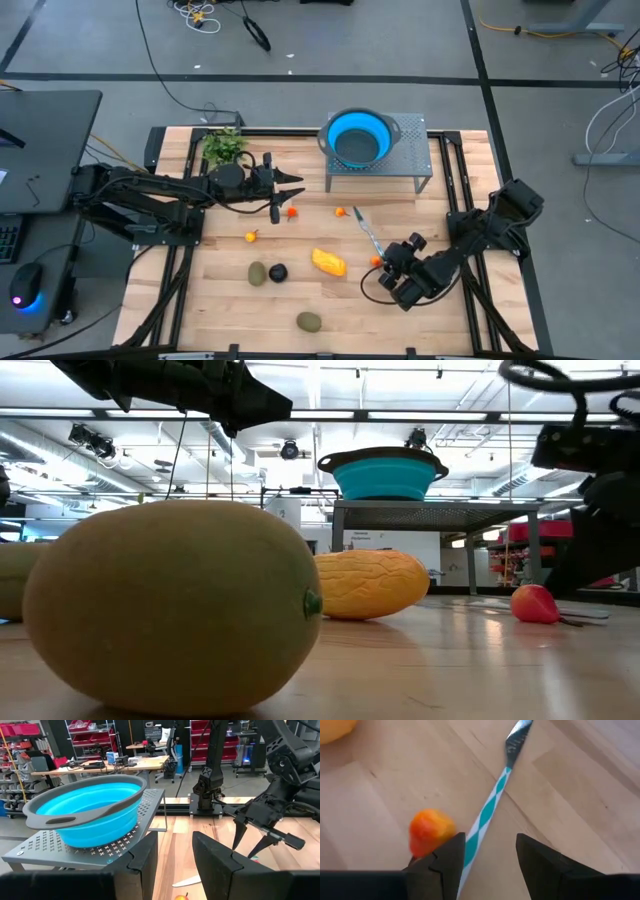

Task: Pick & Place Fruit
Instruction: Put the blue knife on the shelf

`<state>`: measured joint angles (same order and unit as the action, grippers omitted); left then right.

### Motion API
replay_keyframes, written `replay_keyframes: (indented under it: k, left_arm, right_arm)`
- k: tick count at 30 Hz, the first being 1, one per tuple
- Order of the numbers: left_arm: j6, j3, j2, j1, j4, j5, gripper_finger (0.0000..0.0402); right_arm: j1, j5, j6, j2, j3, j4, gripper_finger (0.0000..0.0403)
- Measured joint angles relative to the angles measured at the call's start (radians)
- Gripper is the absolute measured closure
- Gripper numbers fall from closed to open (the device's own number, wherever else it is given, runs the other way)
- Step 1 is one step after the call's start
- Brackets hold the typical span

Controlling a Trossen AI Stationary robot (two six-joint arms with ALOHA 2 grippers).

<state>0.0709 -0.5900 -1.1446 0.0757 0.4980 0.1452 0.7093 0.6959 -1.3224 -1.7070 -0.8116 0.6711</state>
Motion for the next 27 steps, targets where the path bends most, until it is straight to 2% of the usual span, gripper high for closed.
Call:
replay_keyframes:
  k: [2,8,12,17,23,27]
  left_arm:
    - [-0.003,0.0,0.0,0.0,0.0,0.0,0.0272]
    - [-0.003,0.0,0.0,0.0,-0.015,0.0,0.0272]
    - [-0.003,0.0,0.0,0.0,-0.014,0.0,0.0272]
    - [-0.001,0.0,0.0,0.0,-0.014,0.0,0.0272]
    - [-0.002,0.0,0.0,0.0,-0.015,0.0,0.0272]
    - [-0.003,0.0,0.0,0.0,-0.016,0.0,0.0272]
  right_arm:
    - [-0.006,-0.021,-0.002,-0.012,0.005,-0.004,0.0215]
    - [-0.009,0.01,-0.001,-0.05,0.005,-0.093,0.0215]
    - [-0.009,0.015,0.0,-0.053,0.005,-0.093,0.0215]
    - [-0.009,0.0,-0.006,-0.053,0.002,-0.011,0.0215]
    - [-0.009,-0.036,-0.099,-0.053,0.003,0.161,0.0215]
    - [0.0,-0.031,-0.118,-0.052,0.003,0.177,0.0215]
